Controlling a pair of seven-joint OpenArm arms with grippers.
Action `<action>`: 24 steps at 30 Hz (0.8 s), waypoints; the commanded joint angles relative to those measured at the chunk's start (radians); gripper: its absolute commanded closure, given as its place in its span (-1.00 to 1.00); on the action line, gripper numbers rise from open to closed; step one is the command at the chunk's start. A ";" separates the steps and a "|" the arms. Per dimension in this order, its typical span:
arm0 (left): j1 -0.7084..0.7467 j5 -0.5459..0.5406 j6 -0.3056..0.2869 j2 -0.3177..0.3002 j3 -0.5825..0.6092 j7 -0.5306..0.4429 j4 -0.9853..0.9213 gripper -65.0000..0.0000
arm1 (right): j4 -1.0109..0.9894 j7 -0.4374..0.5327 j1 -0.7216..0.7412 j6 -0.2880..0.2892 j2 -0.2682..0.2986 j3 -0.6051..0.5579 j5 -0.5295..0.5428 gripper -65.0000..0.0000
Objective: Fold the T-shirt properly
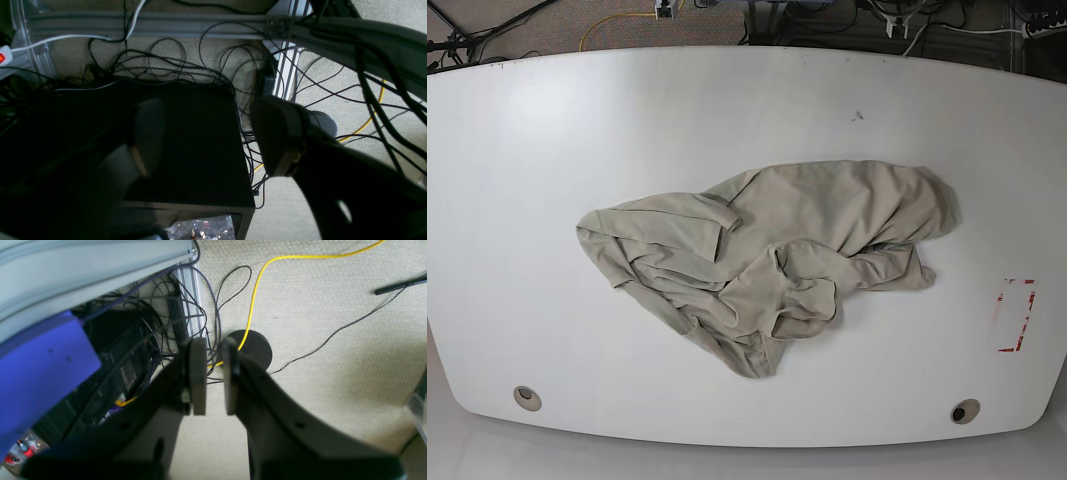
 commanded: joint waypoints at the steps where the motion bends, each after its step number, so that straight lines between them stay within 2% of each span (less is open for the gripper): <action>1: 0.002 -0.004 0.004 -0.009 -0.001 -0.009 0.000 -0.26 | -0.002 0.006 -0.006 0.001 0.001 -0.001 0.003 0.76; 24: 0.003 -0.006 0.001 -0.009 -0.003 -0.009 0.006 -0.26 | 0.001 0.003 -0.004 0.003 0.004 0.001 0.003 0.76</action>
